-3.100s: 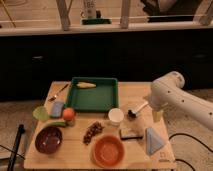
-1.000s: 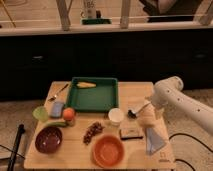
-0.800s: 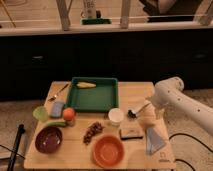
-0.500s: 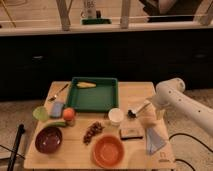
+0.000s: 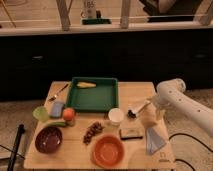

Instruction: Wipe red bowl with brush

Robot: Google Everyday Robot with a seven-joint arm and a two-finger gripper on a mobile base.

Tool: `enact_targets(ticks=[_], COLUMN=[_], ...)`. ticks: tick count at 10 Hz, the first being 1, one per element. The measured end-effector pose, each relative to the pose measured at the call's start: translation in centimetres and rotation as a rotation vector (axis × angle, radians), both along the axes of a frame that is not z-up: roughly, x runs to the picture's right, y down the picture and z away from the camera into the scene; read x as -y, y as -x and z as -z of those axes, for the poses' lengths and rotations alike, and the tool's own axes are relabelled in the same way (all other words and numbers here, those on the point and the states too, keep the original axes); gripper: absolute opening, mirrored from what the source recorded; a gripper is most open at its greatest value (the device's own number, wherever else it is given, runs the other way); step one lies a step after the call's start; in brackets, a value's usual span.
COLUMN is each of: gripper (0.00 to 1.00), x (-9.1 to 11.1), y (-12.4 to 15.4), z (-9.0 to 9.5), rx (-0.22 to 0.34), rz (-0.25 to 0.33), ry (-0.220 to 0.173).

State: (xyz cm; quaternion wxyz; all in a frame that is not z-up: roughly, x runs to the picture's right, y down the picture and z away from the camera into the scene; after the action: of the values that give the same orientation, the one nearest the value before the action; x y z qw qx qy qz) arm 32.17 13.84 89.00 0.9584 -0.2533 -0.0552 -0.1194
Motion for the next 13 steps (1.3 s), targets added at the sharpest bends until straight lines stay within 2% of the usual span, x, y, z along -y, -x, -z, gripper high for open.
enact_targets(ticks=[4, 6, 8, 11, 12, 13], gripper=[0.80, 0.80, 0.80, 0.80, 0.80, 0.80], x=[0.3, 1.5, 2.1, 2.8, 2.5, 2.5], y=[0.4, 3.3, 4.6, 6.6, 6.1, 6.0], z=[0.0, 0.0, -0.1, -1.4, -2.1, -2.6], rx=[0.020, 0.073, 0.100, 0.124, 0.117, 0.119], rz=[0.005, 0.028, 0.043, 0.054, 0.052, 0.046], ry=[0.006, 0.018, 0.038, 0.077, 0.104, 0.110])
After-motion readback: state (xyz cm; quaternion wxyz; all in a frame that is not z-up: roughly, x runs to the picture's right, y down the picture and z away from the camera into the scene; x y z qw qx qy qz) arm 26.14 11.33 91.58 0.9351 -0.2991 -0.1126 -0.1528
